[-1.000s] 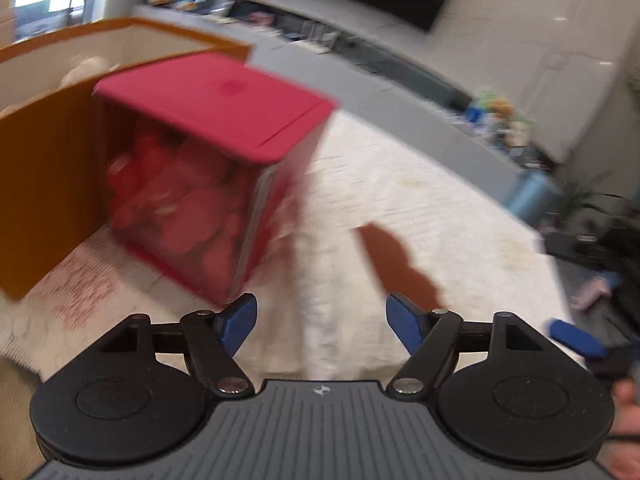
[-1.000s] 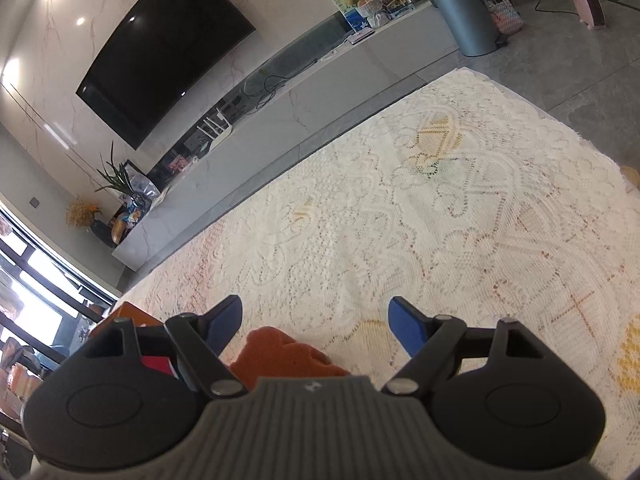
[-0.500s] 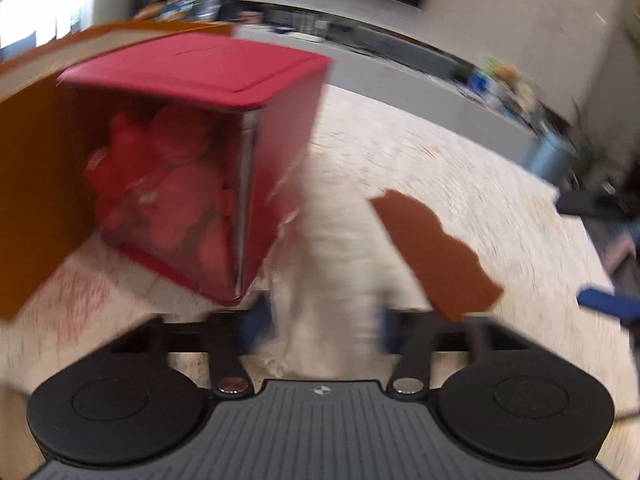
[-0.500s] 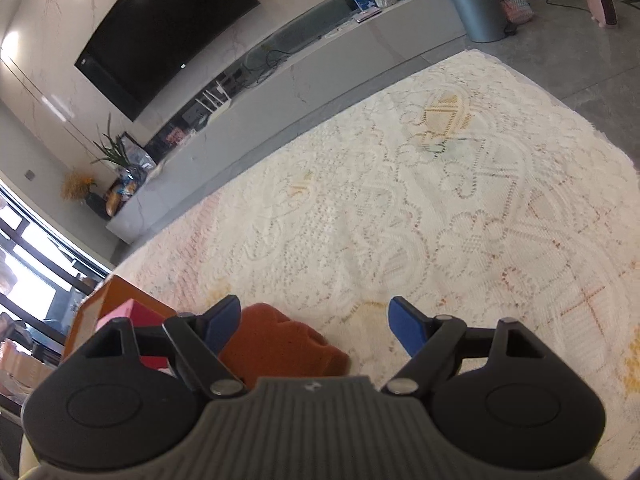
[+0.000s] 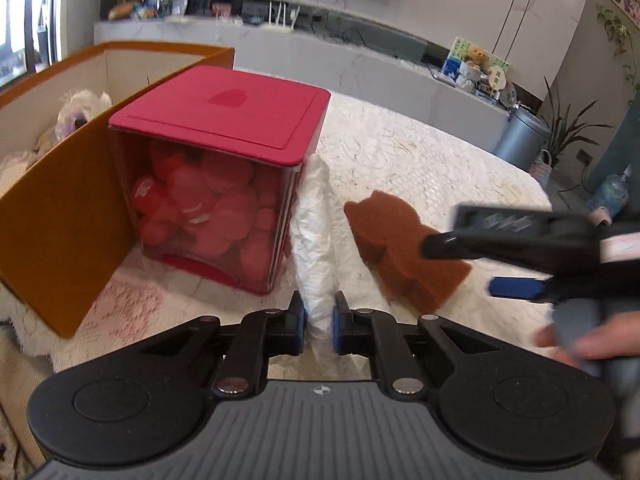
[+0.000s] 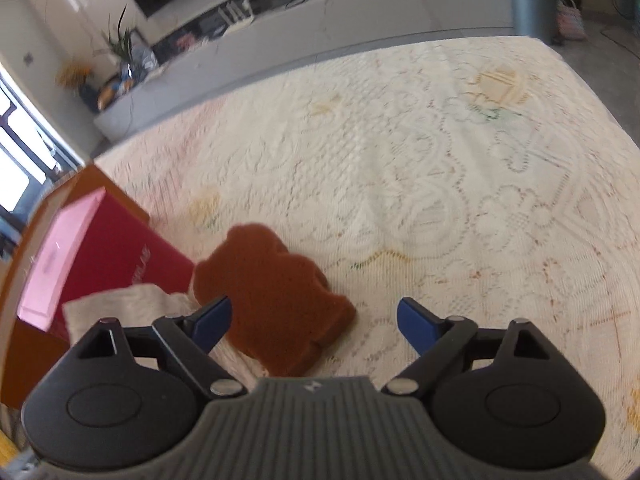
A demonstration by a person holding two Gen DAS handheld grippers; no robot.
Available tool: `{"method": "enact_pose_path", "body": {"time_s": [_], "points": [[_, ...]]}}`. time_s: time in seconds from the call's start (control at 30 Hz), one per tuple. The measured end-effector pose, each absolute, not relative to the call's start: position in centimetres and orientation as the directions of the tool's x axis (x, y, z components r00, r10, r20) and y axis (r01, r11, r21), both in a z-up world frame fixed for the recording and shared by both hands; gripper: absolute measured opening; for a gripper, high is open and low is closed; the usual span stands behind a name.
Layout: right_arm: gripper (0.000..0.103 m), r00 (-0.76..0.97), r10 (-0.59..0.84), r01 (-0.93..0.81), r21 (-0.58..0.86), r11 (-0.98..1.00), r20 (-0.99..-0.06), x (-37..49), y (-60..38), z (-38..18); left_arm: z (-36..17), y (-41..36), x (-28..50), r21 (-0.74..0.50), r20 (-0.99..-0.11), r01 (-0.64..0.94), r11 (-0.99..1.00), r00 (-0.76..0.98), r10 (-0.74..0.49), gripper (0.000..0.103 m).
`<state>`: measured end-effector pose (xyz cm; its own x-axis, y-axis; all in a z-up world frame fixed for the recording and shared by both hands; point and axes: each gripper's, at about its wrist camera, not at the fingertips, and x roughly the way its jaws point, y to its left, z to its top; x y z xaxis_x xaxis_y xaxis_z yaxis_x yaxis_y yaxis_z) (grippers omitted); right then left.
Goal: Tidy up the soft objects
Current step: 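Grasp the brown bear-shaped sponge with the right tool while the left tool holds the cloth, then carry the cloth and sponge into the box and open both tools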
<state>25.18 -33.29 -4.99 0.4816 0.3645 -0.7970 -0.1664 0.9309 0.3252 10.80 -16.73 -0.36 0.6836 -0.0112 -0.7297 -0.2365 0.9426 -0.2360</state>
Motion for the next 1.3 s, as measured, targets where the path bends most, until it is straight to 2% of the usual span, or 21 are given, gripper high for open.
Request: {"method": "enact_pose_path", "body": {"time_s": [0.13, 0.3, 0.47, 0.53, 0.6, 0.63, 0.83, 0.97, 1.2, 1.3], "points": [[0.098, 0.486, 0.295, -0.302, 0.158, 0.940, -0.823, 25.2, -30.3, -5.7, 0.7, -16.0, 10.3, -0.271, -0.720, -0.214, 0.938, 0.693, -0.050, 0.014], [0.099, 0.465, 0.301, -0.366, 0.128, 0.922, -0.833, 25.5, -28.6, -5.9, 1.1, -15.5, 9.7, -0.303, -0.697, -0.206, 0.930, 0.714, -0.069, 0.014], [0.099, 0.431, 0.291, -0.396, 0.110, 0.911, -0.854, 26.0, -27.4, -7.3, 0.8, -15.4, 10.0, -0.297, -0.711, -0.216, 0.930, 0.700, -0.064, 0.014], [0.096, 0.445, 0.279, -0.403, 0.087, 0.911, -0.851, 25.9, -27.2, -7.3, 0.8, -15.5, 10.1, -0.296, -0.709, -0.213, 0.931, 0.702, -0.065, 0.014], [0.083, 0.450, 0.258, -0.395, 0.068, 0.916, -0.855, 25.8, -27.4, -7.0, 0.9, -15.5, 10.1, -0.302, -0.706, -0.208, 0.930, 0.704, -0.072, 0.014], [0.082, 0.451, 0.251, -0.389, 0.064, 0.919, -0.857, 25.8, -27.5, -6.8, 1.0, -15.5, 10.1, -0.302, -0.703, -0.203, 0.931, 0.707, -0.073, 0.014], [0.081, 0.432, 0.277, -0.350, 0.123, 0.928, -0.859, 25.6, -28.6, -6.4, 1.0, -16.4, 10.1, -0.288, -0.693, -0.121, 0.950, 0.711, -0.119, 0.013], [0.081, 0.469, 0.315, -0.297, 0.188, 0.936, -0.825, 25.0, -30.5, -4.9, 1.6, -17.2, 10.2, -0.281, -0.678, -0.049, 0.959, 0.717, -0.162, 0.013], [0.081, 0.624, 0.338, -0.129, 0.334, 0.934, -0.704, 23.8, -35.9, -2.1, 5.1, -16.0, 10.7, -0.339, -0.608, 0.054, 0.939, 0.750, -0.262, 0.013], [0.080, 0.701, 0.378, -0.114, 0.429, 0.896, -0.605, 22.8, -37.3, 0.7, 8.6, -13.1, 10.9, -0.325, -0.554, 0.097, 0.941, 0.787, -0.272, 0.013]]}}
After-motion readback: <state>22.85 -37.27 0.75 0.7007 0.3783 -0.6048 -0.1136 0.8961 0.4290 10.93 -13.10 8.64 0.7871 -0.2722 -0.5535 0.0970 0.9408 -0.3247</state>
